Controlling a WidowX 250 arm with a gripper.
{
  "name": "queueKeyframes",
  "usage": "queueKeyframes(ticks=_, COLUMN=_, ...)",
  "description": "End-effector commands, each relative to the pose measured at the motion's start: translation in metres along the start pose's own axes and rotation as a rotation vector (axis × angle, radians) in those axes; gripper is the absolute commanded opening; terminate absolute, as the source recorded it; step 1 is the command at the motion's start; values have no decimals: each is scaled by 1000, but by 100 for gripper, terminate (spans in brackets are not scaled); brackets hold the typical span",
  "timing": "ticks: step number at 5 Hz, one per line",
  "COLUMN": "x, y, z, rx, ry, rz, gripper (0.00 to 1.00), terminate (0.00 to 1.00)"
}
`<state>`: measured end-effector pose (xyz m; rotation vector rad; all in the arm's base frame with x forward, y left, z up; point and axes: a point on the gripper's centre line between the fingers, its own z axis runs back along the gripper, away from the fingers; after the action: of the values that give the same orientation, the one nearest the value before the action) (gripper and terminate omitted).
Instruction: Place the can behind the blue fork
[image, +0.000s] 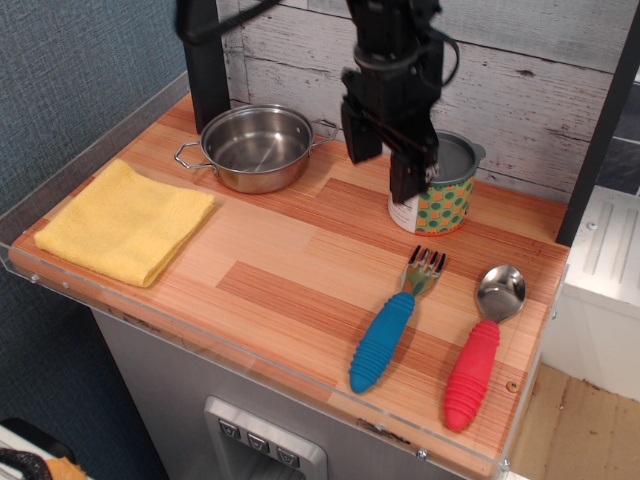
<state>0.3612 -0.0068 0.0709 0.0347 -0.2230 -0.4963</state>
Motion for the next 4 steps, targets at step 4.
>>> queueKeyframes(ticks=4, x=-50, y=37, z=82, rx=68, ry=-66, rz=529, gripper=100, terminate=0)
